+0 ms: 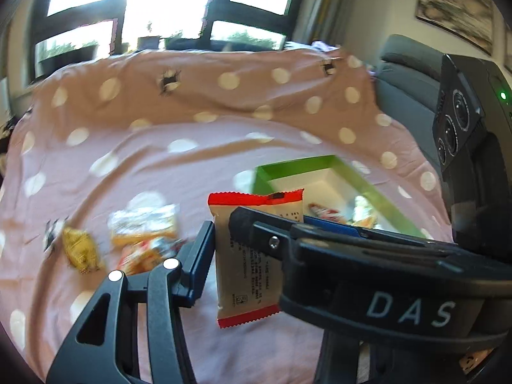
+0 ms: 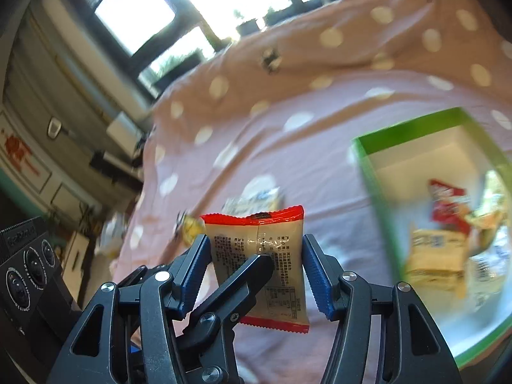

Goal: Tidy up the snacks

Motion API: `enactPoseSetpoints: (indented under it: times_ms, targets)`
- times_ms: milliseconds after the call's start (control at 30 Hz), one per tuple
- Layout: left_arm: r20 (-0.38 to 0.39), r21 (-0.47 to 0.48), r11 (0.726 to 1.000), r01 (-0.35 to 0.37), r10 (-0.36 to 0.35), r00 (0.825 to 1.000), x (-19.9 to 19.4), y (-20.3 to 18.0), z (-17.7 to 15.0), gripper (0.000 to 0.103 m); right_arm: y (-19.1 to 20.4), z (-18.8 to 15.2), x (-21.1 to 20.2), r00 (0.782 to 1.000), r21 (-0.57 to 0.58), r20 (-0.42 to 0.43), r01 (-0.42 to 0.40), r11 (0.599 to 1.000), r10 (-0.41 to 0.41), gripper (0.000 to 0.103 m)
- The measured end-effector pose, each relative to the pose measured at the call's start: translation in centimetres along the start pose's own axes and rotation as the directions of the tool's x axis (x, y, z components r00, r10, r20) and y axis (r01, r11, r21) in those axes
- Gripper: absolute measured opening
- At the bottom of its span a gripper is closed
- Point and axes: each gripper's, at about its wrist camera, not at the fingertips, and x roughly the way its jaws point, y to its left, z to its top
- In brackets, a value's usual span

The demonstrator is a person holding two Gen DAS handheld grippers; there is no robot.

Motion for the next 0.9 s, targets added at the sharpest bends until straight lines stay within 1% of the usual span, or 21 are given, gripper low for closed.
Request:
enactPoseSetpoints:
  times_ms: [100, 233, 433, 500, 567, 633, 700, 900]
  targets:
    - [0.003, 0.030, 0.999, 0.037, -0.037, 0.999, 1.6, -2.1, 0.6, 0.046, -1.9, 0.6, -1.6, 0.998, 0.017, 0.048, 0.029, 0.999, -0.030, 0.061]
    - [-0.021, 0.064, 0.994, 0.085, -0.083, 0.996, 4.1, -4.5, 1.2, 0.046, -4.4, 1.3, -2.9, 0.992, 0.058, 0.095, 0.084, 0.995, -0.089, 0.061]
    - [-0.060, 0.098, 0.986, 0.132, -0.126, 0.990, 7.2, -7.4, 1.4, 0.046, -8.8, 1.8, -3.7, 0.984, 0.163, 0.123, 0.112, 0.980, -0.133, 0.061]
    - [-0.060, 0.110, 0.984, 0.137, -0.131, 0.990, 8.1, -8.0, 1.2, 0.045, -10.3, 1.6, -3.5, 0.983, 0.214, 0.117, 0.111, 0.971, -0.138, 0.062]
    - [-0.084, 0.104, 0.984, 0.146, -0.137, 0.987, 9.2, -8.5, 1.0, 0.045, -11.6, 1.4, -3.3, 0.984, 0.250, 0.103, 0.116, 0.961, -0.146, 0.062]
    - [-0.120, 0.091, 0.983, 0.162, -0.151, 0.981, 10.5, -8.7, 1.0, 0.044, -12.5, 1.4, -3.0, 0.981, 0.274, 0.092, 0.143, 0.951, -0.174, 0.062]
    - [-0.135, 0.085, 0.981, 0.172, -0.160, 0.978, 11.2, -9.0, 0.9, 0.044, -13.2, 1.4, -2.8, 0.977, 0.299, 0.088, 0.162, 0.941, -0.196, 0.062]
    - [-0.171, 0.073, 0.981, 0.179, -0.164, 0.972, 12.9, -9.6, 0.7, 0.043, -15.1, 1.3, -2.5, 0.973, 0.357, 0.069, 0.183, 0.916, -0.221, 0.062]
